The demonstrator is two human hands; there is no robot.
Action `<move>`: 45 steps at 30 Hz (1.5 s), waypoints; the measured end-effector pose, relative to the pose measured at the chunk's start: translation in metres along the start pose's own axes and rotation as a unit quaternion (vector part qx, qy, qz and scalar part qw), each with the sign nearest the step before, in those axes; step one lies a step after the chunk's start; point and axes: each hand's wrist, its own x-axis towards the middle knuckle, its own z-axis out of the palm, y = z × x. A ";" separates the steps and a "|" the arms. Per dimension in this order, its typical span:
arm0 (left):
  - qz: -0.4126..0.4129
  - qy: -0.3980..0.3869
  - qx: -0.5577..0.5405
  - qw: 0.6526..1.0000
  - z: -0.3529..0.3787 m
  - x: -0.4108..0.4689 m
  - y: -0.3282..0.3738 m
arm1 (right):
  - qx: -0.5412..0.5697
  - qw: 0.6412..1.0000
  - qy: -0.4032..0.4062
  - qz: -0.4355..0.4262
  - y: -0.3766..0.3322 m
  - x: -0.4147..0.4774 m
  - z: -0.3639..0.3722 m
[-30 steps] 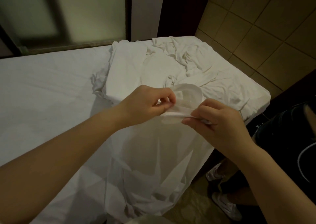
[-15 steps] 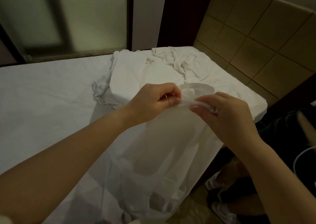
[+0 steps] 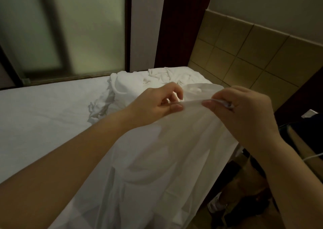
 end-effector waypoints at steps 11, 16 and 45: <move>-0.053 0.039 0.100 0.993 0.017 -0.009 -0.011 | 0.006 0.988 0.156 0.005 0.034 -0.021 -0.055; -0.133 0.023 0.122 0.983 0.036 -0.031 -0.005 | 0.042 0.986 0.157 0.038 0.059 -0.033 -0.061; -0.270 0.113 0.171 0.941 0.026 -0.083 0.097 | 0.272 0.938 -0.212 -0.045 -0.022 -0.040 0.021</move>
